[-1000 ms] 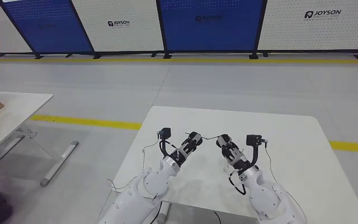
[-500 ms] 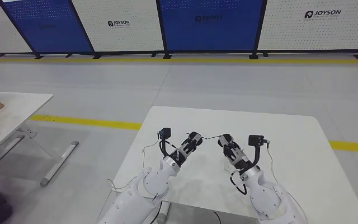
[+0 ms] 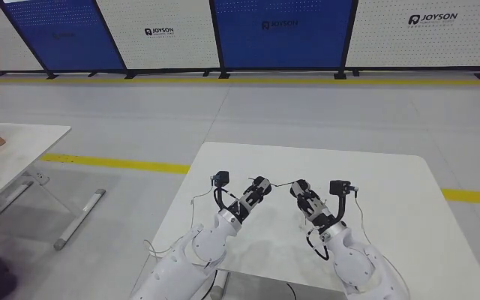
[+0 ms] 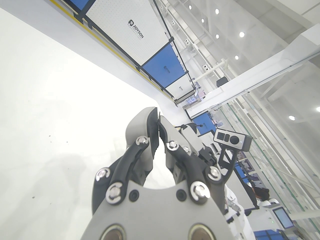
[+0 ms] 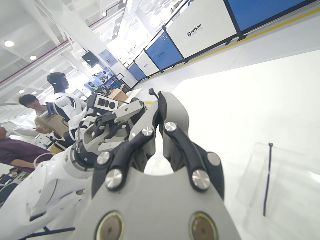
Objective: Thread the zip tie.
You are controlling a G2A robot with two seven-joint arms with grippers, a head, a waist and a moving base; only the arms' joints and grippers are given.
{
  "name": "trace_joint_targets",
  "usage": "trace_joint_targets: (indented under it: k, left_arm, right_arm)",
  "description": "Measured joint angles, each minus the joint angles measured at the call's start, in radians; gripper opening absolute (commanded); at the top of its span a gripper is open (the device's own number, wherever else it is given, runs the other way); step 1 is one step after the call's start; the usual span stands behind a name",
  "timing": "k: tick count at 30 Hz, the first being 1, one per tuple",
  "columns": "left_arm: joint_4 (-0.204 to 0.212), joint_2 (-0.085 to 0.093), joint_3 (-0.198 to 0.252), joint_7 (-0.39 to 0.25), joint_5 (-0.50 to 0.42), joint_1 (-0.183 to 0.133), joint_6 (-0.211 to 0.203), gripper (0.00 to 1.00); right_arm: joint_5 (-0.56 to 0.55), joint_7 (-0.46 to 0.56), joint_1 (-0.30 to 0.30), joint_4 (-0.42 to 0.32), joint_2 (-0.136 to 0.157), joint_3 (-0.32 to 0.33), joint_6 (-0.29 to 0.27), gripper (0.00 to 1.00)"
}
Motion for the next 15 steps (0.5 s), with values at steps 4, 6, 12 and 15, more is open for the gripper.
trace_joint_targets:
  k: [4, 6, 12, 15]
  left_arm:
    - [0.000, 0.000, 0.000, 0.000, 0.000, 0.000, 0.000, 0.00]
    - [0.000, 0.000, 0.000, 0.000, 0.000, 0.000, 0.000, 0.00]
    - [0.000, 0.000, 0.000, 0.000, 0.000, 0.000, 0.000, 0.00]
    - [0.000, 0.000, 0.000, 0.000, 0.000, 0.000, 0.000, 0.00]
  right_arm:
    - [0.001, -0.002, 0.004, 0.004, -0.001, -0.004, 0.000, 0.00]
    - [0.002, -0.004, 0.004, 0.005, -0.002, -0.004, 0.000, 0.00]
    - [0.040, 0.004, 0.007, 0.016, -0.005, -0.014, -0.019, 0.00]
    - [0.057, 0.003, 0.011, 0.024, -0.006, -0.015, -0.030, 0.00]
